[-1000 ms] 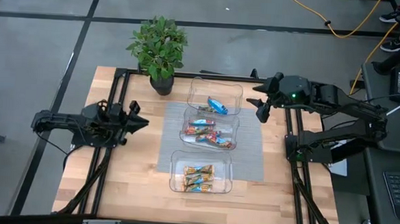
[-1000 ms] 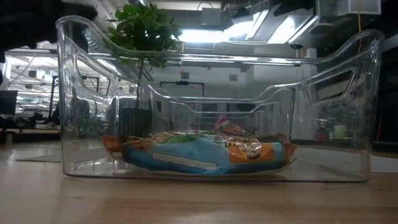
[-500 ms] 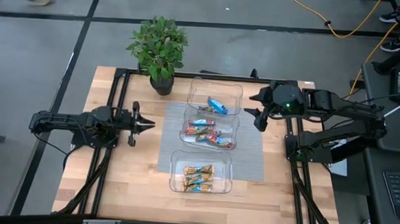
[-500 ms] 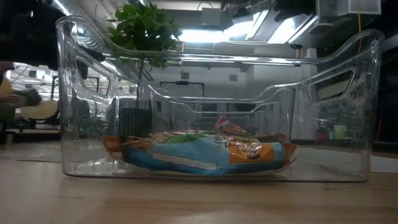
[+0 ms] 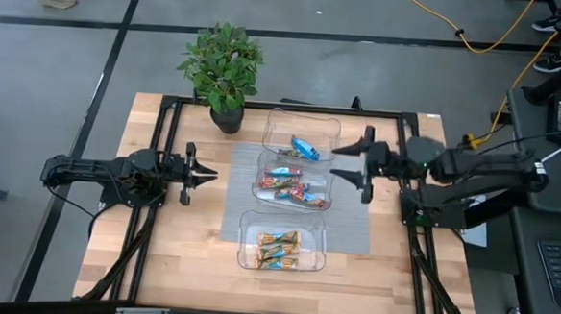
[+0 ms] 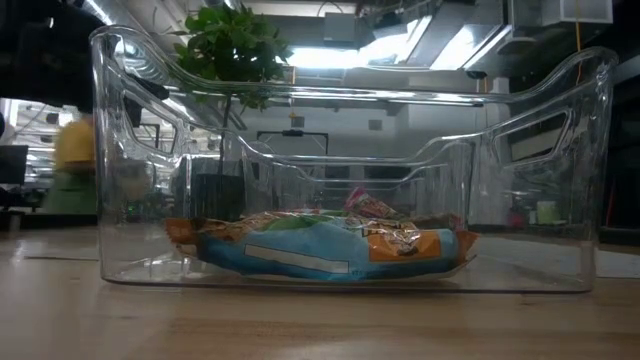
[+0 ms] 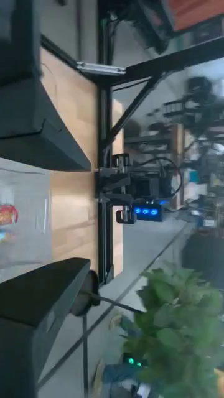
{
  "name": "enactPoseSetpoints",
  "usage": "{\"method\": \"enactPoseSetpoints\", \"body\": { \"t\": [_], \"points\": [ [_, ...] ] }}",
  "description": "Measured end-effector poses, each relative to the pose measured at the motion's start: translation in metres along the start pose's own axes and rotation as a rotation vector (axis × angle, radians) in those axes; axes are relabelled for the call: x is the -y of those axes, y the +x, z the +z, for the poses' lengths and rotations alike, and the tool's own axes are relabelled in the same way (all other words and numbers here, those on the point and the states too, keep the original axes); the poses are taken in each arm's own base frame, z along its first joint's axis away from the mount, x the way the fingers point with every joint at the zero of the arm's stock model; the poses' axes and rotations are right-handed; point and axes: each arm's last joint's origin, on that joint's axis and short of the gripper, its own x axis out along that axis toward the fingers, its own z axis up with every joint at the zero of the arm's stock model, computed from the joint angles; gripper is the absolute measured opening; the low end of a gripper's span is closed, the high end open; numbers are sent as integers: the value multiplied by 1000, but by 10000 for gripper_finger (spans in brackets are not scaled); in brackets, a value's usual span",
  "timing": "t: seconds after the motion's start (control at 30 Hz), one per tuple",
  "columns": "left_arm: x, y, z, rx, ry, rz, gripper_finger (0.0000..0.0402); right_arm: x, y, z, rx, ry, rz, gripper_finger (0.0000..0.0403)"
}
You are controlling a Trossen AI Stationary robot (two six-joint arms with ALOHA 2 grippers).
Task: Pick and place Granola Bars by type
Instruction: Return to Home Position
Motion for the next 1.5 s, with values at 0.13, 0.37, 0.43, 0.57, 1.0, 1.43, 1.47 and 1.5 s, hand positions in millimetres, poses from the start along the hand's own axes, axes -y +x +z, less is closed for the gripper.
{"method": "enactPoseSetpoints", "body": {
  "t": [0.13, 0.37, 0.43, 0.57, 1.0, 1.43, 1.47, 1.5],
  "points": [
    [0, 0, 0, 0, 0, 0, 50, -1, -6, -53, 48, 100, 6, 241],
    [0, 0, 0, 0, 0, 0, 54, -2, -26, -120, 137, 297, 140, 241],
    [0, 0, 0, 0, 0, 1, 53, -3, -34, -133, 170, 316, 216, 241],
    [0, 0, 0, 0, 0, 1, 49, -4, -49, -154, 202, 325, 314, 241],
    [0, 0, 0, 1, 0, 2, 52, -5, -75, -211, 107, 187, 464, 241],
    [0, 0, 1, 6, 0, 3, 43, 2, -72, -217, 71, 225, 186, 241],
    [0, 0, 1, 6, 0, 3, 44, 2, -72, -217, 71, 225, 182, 241],
    [0, 0, 1, 6, 0, 3, 44, 2, -72, -216, 73, 224, 182, 241]
  ]
}}
